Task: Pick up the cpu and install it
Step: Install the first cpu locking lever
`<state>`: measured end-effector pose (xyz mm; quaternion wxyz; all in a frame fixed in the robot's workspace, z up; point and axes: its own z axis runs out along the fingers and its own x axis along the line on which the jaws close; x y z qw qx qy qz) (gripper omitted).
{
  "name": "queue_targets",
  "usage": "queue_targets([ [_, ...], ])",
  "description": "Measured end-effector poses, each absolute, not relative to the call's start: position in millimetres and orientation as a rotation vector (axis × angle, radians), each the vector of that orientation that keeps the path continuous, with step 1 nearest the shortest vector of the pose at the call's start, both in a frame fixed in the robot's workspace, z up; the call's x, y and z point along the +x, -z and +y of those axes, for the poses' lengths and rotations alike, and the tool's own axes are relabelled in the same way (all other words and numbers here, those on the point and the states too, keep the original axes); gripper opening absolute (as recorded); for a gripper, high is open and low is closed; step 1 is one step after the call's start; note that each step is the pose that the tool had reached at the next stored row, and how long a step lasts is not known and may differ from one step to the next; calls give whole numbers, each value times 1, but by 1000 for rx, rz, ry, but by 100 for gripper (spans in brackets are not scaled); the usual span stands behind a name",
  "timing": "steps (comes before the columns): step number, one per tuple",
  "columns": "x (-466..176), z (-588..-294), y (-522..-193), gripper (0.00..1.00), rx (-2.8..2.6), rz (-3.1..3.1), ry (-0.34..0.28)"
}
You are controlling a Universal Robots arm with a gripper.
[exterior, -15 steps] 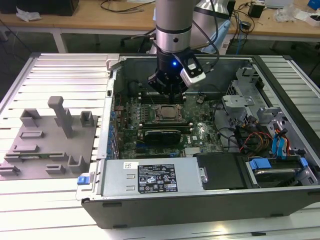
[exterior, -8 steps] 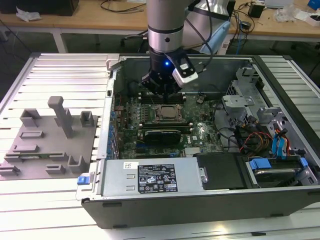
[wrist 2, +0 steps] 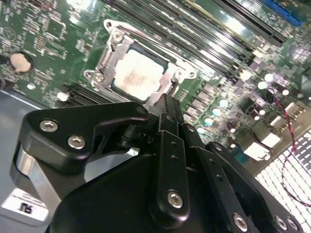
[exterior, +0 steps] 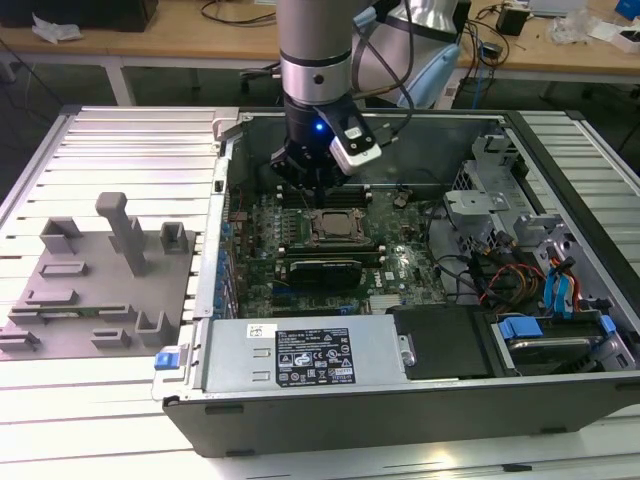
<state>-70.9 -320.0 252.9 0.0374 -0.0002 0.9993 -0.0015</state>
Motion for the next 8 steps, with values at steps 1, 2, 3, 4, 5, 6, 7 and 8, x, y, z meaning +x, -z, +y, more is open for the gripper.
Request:
queue_targets([
  [1, -73, -320, -253, 11, 0, 3067, 5],
  [2, -75, -320, -253, 11, 0, 3067, 5],
  [3, -77, -320, -253, 11, 0, 3067, 5],
  [4, -79, -320, -253, 11, 0, 3067, 5],
  [5, -79, -320, -253, 11, 0, 3067, 5],
  [6, -79, -320, -253, 11, -1, 3067, 5],
  [7, -79, -320, -253, 11, -1, 3067, 5],
  [8, -79, -320, -253, 11, -1, 3067, 5],
])
